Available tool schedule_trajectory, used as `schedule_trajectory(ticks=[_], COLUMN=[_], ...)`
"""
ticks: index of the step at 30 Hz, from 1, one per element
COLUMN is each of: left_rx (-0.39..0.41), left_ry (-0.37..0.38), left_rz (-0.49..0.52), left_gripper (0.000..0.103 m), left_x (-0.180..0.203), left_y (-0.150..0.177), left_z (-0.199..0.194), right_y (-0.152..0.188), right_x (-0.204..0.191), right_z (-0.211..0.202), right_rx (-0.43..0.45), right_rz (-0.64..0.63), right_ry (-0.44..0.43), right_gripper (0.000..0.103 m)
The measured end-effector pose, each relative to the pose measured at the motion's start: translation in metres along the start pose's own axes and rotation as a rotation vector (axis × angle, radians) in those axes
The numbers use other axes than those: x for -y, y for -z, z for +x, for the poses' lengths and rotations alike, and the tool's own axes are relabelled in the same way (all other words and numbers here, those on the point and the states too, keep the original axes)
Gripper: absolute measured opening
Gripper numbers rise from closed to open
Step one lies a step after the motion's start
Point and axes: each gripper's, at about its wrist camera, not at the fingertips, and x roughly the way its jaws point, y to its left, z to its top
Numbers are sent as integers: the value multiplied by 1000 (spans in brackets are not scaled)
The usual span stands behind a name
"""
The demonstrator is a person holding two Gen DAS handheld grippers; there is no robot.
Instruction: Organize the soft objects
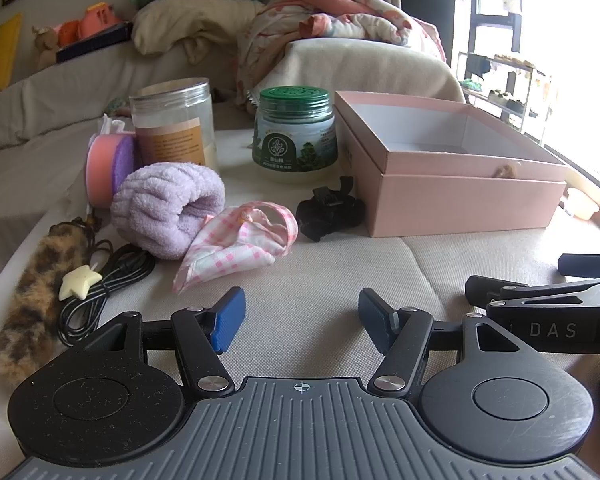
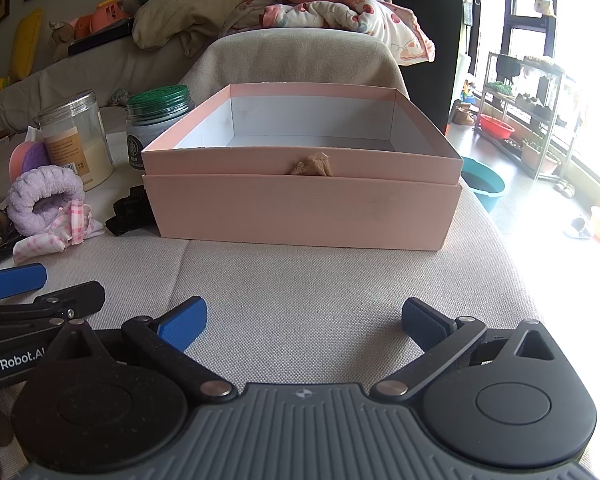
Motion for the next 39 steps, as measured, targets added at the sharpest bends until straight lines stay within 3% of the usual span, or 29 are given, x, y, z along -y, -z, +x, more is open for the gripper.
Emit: schedule_trajectory(ticks=[33,39], left_rx=[0,6], left_ry=[1,41], left_rz=[-1,-22], left_gripper=[68,67], left_x=[2,-3], left_y=[0,-1], left_z=[-2,0], right_y=[1,-11], right_x=[0,4], right_z=[0,3], right_rx=[-1,-78], right_rz=[-4,-37], right_ry=[-1,-41], right_gripper=[103,103])
